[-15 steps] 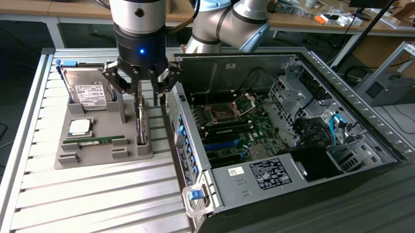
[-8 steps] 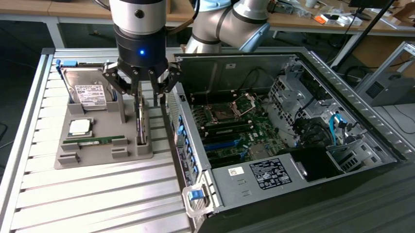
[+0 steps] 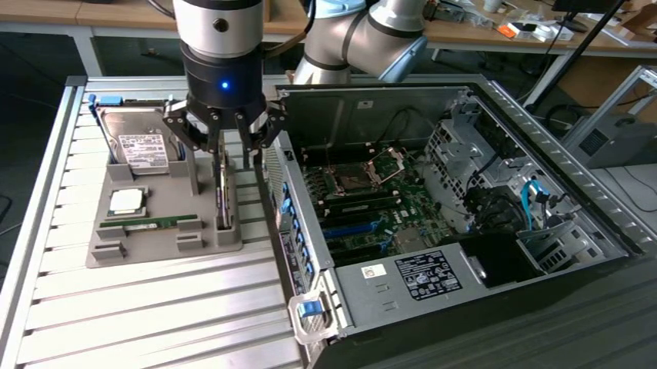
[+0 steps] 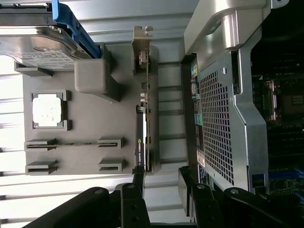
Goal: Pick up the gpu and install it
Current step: 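Pick up the gpu and move the gpu toward the slot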
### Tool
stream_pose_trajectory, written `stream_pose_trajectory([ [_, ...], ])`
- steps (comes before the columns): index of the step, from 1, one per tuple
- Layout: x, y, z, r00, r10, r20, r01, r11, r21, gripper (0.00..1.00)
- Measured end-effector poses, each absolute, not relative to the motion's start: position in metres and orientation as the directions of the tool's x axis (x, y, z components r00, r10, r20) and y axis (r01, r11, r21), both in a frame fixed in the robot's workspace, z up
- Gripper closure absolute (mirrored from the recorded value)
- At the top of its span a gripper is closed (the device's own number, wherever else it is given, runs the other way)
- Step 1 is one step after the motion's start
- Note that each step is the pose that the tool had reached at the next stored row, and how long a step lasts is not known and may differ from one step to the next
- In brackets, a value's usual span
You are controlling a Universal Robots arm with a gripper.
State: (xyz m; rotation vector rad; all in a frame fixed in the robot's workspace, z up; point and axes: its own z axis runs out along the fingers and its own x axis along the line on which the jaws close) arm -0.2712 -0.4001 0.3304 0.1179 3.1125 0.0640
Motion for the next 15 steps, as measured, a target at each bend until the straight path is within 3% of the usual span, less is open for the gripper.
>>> stream_pose_trajectory([
  [15, -0.2712, -0.4001, 0.3257, -0.997, 0.076, -0.025, 0.075, 0.996, 0.042, 0.58],
])
